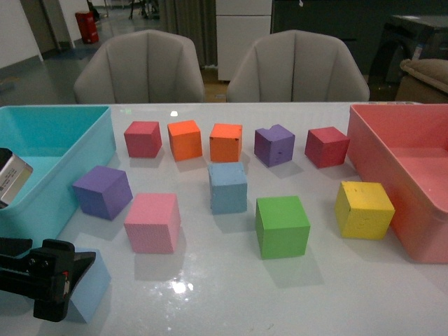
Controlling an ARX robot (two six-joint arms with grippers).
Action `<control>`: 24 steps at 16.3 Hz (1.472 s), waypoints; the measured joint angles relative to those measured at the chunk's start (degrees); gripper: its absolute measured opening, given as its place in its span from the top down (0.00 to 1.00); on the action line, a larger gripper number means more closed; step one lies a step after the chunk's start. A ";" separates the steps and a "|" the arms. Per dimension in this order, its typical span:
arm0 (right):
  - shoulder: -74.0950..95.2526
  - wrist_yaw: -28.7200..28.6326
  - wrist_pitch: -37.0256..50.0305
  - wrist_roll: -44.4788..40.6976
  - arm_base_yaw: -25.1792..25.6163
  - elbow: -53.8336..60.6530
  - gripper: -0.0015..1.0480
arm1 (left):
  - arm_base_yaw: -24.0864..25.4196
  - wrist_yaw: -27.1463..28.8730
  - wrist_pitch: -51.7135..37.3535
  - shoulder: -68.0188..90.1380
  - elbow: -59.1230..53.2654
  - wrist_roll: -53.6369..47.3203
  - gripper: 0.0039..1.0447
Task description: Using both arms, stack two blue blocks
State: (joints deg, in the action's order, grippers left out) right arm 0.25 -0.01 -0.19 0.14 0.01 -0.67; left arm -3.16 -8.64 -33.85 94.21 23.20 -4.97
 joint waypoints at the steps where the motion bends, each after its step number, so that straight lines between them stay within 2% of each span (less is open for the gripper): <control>1: 0.00 -0.02 -0.02 0.00 0.00 0.00 0.06 | -0.11 0.11 0.35 0.79 0.33 0.00 0.06; 15: 0.00 -0.02 0.00 0.00 0.00 0.00 0.06 | -1.16 2.71 -5.33 16.11 3.37 -0.57 0.08; 18: 0.00 0.00 0.00 0.00 0.00 0.00 0.06 | -1.38 3.02 -6.25 16.39 3.37 -0.61 0.38; 19: 0.00 -0.02 0.00 0.00 0.00 0.00 0.06 | -1.53 2.99 -5.66 15.45 3.06 -0.59 0.44; 21: 0.00 0.00 0.00 0.00 0.00 0.00 0.06 | -2.32 1.64 -3.04 10.34 1.25 0.07 0.48; 24: 0.00 -0.02 0.00 0.00 0.00 0.00 0.06 | -6.23 0.90 3.82 -1.01 0.35 0.13 0.50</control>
State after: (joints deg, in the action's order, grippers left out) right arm 0.25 -0.03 -0.19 0.14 0.01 -0.67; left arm -9.39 -7.75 -30.02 93.21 23.55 -4.84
